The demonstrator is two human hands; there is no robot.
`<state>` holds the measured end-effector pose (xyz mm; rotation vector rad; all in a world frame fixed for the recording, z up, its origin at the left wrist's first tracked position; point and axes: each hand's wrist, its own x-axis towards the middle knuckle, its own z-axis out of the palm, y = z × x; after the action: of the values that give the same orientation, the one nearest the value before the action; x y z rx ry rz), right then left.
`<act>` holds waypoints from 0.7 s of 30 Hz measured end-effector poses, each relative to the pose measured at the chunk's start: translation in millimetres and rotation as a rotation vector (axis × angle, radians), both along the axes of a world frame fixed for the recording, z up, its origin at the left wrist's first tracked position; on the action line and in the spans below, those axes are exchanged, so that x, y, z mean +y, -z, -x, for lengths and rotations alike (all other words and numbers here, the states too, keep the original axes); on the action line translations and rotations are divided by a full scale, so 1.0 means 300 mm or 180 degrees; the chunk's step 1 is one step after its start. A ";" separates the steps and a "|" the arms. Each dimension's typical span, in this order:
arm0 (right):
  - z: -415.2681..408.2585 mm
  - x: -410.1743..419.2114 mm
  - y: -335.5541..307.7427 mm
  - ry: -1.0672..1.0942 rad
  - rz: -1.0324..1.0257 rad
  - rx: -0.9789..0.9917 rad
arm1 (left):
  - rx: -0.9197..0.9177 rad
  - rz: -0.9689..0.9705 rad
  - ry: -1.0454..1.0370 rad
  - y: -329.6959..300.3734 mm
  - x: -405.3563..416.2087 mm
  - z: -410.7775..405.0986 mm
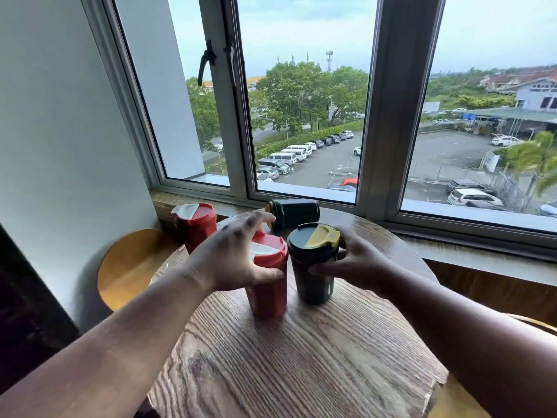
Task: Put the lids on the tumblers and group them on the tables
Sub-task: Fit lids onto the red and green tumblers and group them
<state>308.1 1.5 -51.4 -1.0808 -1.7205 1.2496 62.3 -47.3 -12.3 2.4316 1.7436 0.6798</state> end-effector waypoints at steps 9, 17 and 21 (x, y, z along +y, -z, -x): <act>-0.004 0.005 0.010 -0.0022 0.0143 0.0044 | 0.0261 -0.0160 0.0118 0.004 -0.017 -0.011; 0.001 -0.004 0.026 0.0050 0.0193 0.0101 | 0.0359 -0.0291 0.0108 0.006 -0.026 -0.014; 0.004 -0.012 0.019 0.0048 0.0115 0.0055 | 0.0389 -0.0269 0.0049 0.008 -0.021 -0.012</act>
<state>307.0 -2.0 -57.2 -1.0990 -1.6799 1.2814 65.9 -53.7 -14.7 2.5914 1.7715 0.6283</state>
